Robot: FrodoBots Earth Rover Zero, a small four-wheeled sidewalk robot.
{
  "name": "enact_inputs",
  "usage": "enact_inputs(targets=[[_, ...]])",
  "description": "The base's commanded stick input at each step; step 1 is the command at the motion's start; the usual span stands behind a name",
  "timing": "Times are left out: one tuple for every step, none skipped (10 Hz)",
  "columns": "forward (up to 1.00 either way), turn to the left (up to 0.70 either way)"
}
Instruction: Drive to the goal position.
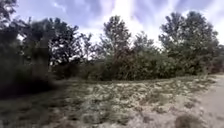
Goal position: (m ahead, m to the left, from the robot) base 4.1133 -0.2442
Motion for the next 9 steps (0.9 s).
enact_inputs(targets=[[0.98,0.0],[0.98,0.0],[0.98,0.0],[0.98,0.0],[0.98,0.0],[0.99,0.0],[1.0,0.0],[1.0,0.0],[1.0,0.0]])
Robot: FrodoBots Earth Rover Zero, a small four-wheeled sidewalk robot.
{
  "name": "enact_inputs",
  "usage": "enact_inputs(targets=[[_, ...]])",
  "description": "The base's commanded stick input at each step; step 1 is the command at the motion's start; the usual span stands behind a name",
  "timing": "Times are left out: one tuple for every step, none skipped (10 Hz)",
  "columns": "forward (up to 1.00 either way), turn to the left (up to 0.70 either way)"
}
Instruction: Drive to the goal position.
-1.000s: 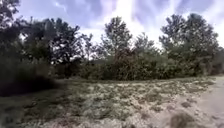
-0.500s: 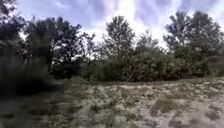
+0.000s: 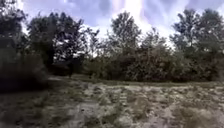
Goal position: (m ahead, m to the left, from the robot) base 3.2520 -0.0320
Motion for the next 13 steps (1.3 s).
enact_inputs(targets=[[1.0,0.0],[1.0,0.0],[1.0,0.0],[1.0,0.0],[1.0,0.0],[1.0,0.0],[1.0,0.0],[1.0,0.0],[1.0,0.0],[1.0,0.0],[1.0,0.0],[1.0,0.0],[1.0,0.26]])
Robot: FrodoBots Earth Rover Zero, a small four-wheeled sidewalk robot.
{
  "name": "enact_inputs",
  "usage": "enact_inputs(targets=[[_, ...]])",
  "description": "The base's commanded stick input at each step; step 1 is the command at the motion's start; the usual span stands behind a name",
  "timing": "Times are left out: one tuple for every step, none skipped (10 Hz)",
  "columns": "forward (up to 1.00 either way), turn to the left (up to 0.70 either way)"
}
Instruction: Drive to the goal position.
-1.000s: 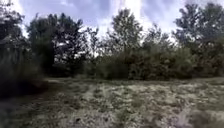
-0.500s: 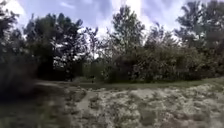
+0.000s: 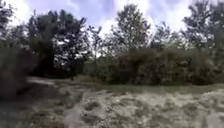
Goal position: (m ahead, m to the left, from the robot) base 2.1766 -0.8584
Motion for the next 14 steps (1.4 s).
enact_inputs(targets=[[1.0,0.4],[1.0,0.4],[1.0,0.4],[1.0,0.4],[1.0,0.4],[1.0,0.13],[1.0,0.0],[1.0,0.0],[1.0,0.0],[1.0,0.0],[1.0,0.0],[1.0,0.0],[1.0,0.0],[0.98,0.0]])
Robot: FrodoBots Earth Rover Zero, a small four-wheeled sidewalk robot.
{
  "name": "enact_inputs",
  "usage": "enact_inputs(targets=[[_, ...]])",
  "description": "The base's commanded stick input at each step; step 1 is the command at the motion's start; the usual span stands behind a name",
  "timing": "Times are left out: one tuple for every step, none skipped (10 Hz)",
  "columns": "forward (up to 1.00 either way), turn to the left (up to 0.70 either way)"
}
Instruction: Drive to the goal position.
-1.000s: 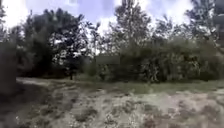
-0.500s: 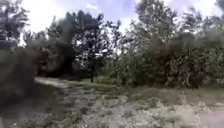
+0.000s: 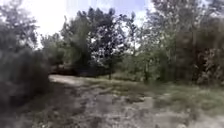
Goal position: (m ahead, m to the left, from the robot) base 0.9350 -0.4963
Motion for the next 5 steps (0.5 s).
enact_inputs(targets=[[0.0,0.0],[0.0,0.0],[0.0,0.0],[0.18,0.0],[0.77,0.0]])
